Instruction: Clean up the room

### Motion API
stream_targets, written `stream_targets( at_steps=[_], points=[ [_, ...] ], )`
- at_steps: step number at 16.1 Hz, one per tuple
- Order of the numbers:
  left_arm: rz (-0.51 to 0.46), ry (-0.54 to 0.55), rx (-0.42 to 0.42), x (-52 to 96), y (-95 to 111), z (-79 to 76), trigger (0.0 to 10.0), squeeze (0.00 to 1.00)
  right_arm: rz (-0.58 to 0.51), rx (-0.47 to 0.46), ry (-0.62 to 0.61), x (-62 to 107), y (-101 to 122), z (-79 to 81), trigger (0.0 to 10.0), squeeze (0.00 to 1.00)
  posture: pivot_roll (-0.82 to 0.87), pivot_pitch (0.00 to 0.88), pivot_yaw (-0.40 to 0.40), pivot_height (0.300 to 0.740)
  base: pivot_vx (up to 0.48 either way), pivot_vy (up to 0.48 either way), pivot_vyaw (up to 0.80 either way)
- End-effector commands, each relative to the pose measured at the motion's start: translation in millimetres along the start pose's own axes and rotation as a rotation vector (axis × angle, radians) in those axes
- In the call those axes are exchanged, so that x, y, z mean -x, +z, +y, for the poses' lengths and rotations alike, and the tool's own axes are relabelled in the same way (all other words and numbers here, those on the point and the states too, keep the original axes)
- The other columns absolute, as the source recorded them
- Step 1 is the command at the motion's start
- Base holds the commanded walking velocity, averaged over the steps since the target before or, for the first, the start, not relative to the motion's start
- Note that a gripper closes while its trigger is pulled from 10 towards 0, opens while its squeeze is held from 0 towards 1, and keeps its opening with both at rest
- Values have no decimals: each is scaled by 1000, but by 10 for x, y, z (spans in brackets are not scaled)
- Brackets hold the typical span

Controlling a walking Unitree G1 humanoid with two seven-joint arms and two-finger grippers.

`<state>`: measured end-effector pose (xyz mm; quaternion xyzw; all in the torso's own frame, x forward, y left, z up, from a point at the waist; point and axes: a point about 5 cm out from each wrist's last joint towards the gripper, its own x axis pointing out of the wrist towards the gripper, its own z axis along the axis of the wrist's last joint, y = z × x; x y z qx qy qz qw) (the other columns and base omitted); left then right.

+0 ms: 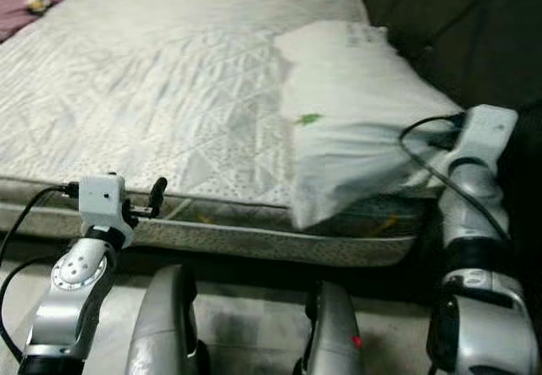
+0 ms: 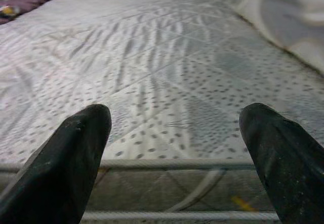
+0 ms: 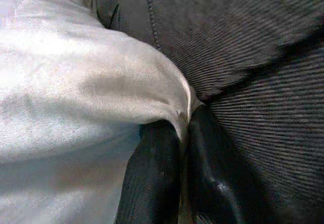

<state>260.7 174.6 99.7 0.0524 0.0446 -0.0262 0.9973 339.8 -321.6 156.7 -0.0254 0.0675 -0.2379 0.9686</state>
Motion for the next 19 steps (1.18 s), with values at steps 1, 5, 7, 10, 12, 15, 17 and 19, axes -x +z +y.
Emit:
stream_targets(
  at_steps=[1, 5, 7, 10, 12, 15, 17, 19],
  points=[
    [-1, 13, -9, 6, -10, 29, 10000, 0, -158, -12, -85, -27, 406, -236, 0, 0, 41, 0, -26, 537, 0, 0, 0],
    [-3, 16, -6, 14, -16, 27, 10000, 0, -99, -21, -90, -9, 177, -266, 0, 0, 43, 0, -25, 537, 0, 0, 0],
    [-3, 12, -9, 15, -16, 35, 10000, 0, -52, -7, -53, 131, -94, -181, 0, 0, 42, 0, -20, 537, 0, 0, 0],
    [-8, 11, -18, 2, 7, 59, 10000, 0, 42, -26, -18, 477, -547, -31, 0, 0, 41, 0, -13, 537, 0, 0, 0],
    [-7, 18, -19, 15, 6, 79, 10000, 0, 65, -37, -12, 571, -658, 49, 3961, 0, 40, 0, -5, 537, 0, 0, 0],
    [-1, 2, -24, 49, -12, 49, 10000, 0, 51, -46, 46, 643, -668, 221, 10000, 1000, 44, 0, -10, 537, 0, 0, 0],
    [2, 12, -20, 58, -19, 51, 10000, 0, 34, -51, 62, 690, -636, 277, 10000, 1000, 46, 0, -14, 537, 0, 0, 0],
    [9, 11, -18, 94, -41, 35, 10000, 0, 9, -26, 113, 782, -611, 374, 10000, 1000, 47, 0, -17, 537, 0, 0, 0]
  ],
)
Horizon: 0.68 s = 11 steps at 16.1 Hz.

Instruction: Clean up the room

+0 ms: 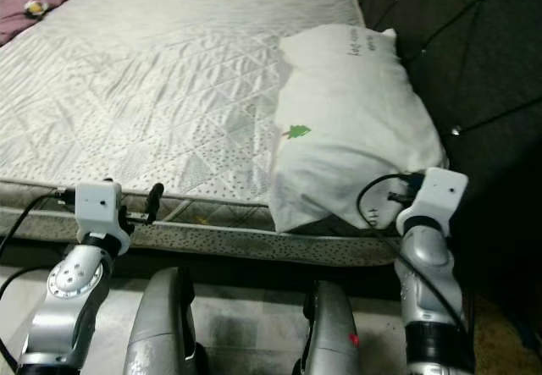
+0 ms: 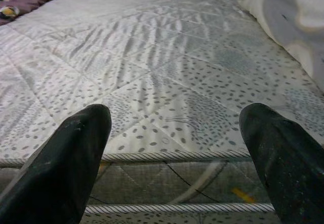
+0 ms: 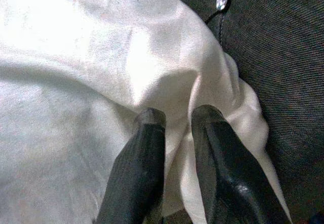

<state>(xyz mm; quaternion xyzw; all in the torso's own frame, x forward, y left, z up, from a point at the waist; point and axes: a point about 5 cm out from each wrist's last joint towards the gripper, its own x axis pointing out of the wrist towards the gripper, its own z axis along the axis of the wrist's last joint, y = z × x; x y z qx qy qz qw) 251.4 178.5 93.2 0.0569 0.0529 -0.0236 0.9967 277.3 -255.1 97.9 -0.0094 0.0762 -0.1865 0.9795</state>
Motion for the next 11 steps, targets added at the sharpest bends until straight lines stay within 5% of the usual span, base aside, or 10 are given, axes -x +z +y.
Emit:
stream_targets(
  at_steps=[1, 5, 11],
  points=[
    [-6, 5, -9, 19, 27, 3, 10000, 0, -23, 21, 27, 30, 51, 62, 10000, 1000, 47, 0, -17, 537, 0, 0, 0],
    [-1, 1, -3, 71, 12, -6, 10000, 0, -32, 52, 81, 224, -8, 135, 10000, 1000, 42, 0, -15, 537, 0, 0, 0],
    [-10, -10, 20, 111, 37, -12, 10000, 0, -136, -10, 396, 630, 74, 619, 10000, 1000, 30, 0, 13, 537, 0, 0, 0]
  ],
)
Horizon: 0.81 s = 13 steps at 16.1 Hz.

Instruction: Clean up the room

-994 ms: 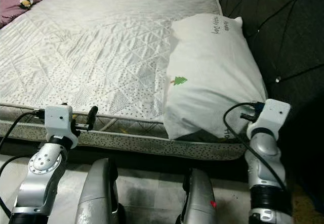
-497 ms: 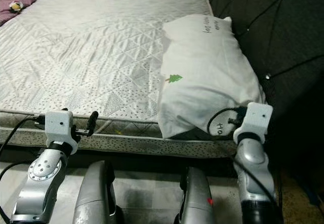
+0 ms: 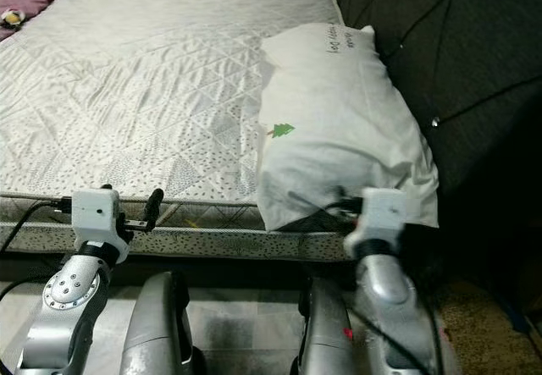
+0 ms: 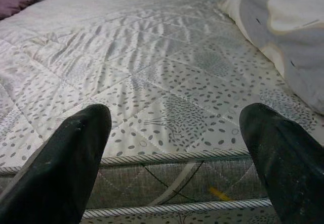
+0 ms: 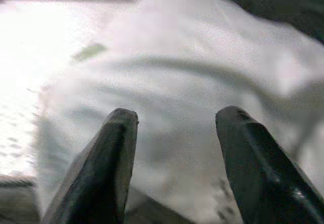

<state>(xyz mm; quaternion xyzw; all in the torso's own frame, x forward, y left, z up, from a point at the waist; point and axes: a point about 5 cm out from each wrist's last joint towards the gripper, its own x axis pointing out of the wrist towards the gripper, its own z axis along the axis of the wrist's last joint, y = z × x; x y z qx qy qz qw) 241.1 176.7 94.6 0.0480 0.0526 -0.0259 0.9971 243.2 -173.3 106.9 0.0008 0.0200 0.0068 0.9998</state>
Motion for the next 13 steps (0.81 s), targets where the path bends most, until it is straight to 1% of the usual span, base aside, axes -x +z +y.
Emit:
stream_targets(
  at_steps=[1, 4, 5, 6, 8, 13],
  points=[
    [-8, -4, 3, 8, 34, 9, 10000, 0, -22, 8, 12, 10, 51, -4, 10000, 1000, 30, 0, 13, 537, 0, 0, 0],
    [-6, -5, 4, 10, 39, 10, 10000, 0, -13, 6, 19, 22, 50, 10, 10000, 1000, 27, 0, 16, 537, 0, 0, 0],
    [7, -12, 7, 21, 15, -21, 10000, 0, -53, -23, 82, -105, 193, 96, 10000, 0, 24, 0, 22, 552, 0, 0, 0],
    [9, -13, 7, 23, 11, -26, 10000, 0, -64, -22, 84, -128, 218, 100, 10000, 0, 24, 0, 22, 557, 0, 0, 0],
    [16, -16, 9, 27, -4, -36, 10000, 0, -79, -40, 68, -177, 248, 78, 10000, 0, 22, 0, 18, 586, 0, 0, 0],
    [20, -20, 11, 25, -9, -52, 10000, 0, -79, -29, 68, -199, 263, 91, 10000, 0, 20, 0, 13, 646, 0, 0, 0]
  ],
)
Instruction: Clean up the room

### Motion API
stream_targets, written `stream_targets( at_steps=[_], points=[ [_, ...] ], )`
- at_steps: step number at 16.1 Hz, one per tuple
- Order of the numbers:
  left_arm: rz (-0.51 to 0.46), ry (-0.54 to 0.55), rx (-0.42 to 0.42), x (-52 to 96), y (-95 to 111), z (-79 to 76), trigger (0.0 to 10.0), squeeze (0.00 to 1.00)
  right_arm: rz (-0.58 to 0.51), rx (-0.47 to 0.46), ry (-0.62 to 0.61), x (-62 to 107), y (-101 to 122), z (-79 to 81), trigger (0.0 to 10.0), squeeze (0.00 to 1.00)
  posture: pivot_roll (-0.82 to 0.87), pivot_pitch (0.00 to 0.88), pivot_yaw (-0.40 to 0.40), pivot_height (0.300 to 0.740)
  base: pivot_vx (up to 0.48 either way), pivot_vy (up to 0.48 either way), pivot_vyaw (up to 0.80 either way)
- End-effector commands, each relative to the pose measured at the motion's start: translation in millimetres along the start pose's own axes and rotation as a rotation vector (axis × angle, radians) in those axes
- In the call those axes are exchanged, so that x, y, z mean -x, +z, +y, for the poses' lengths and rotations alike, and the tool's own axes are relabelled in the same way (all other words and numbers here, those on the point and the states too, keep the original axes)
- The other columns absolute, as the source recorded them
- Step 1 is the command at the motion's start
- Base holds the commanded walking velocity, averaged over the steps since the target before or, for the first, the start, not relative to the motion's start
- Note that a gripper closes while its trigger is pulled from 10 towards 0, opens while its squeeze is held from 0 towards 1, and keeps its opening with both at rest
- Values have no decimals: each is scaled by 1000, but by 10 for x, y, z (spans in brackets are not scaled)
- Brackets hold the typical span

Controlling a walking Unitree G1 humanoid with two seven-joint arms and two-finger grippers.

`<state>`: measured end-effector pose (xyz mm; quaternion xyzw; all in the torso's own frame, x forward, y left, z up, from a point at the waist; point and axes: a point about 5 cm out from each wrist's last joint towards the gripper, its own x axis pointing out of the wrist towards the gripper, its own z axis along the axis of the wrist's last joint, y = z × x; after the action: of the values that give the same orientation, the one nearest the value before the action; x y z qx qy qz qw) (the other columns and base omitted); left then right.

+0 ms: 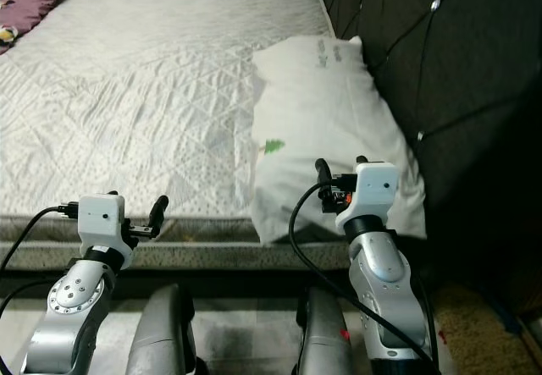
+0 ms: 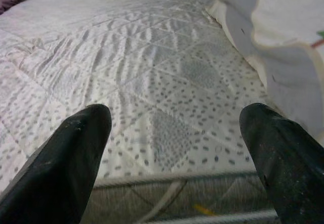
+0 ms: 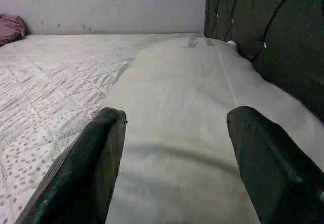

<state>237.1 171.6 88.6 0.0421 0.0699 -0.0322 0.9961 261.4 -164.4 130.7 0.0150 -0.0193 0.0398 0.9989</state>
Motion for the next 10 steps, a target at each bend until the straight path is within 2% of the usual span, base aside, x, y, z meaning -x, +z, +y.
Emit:
stream_targets(
  at_steps=[1, 6, 7, 8, 10],
  points=[
    [-13, -5, 0, -3, 50, 4, 10000, 0, -2, -2, -1, -39, 20, -3, 10000, 0, 20, 0, 13, 656, 0, 0, 0],
    [-11, -7, 0, -9, 46, -1, 10000, 0, -7, 5, -22, -66, 32, -45, 10000, 0, 16, 0, 14, 726, 0, 0, 0],
    [-1, 11, 24, -7, 37, 10, 10000, 0, -5, 5, -25, -66, 26, -46, 10000, 0, 15, 0, 15, 740, 0, 0, 0],
    [8, 18, 51, -10, 31, 14, 10000, 0, -2, 7, -29, -66, 21, -49, 10000, 0, 13, 0, 15, 740, 0, 0, 0],
    [-10, 13, 34, -29, 56, 17, 10000, 0, 1, 7, -36, -68, 13, -56, 10000, 0, 13, 0, 14, 740, 0, 0, 0]
  ],
)
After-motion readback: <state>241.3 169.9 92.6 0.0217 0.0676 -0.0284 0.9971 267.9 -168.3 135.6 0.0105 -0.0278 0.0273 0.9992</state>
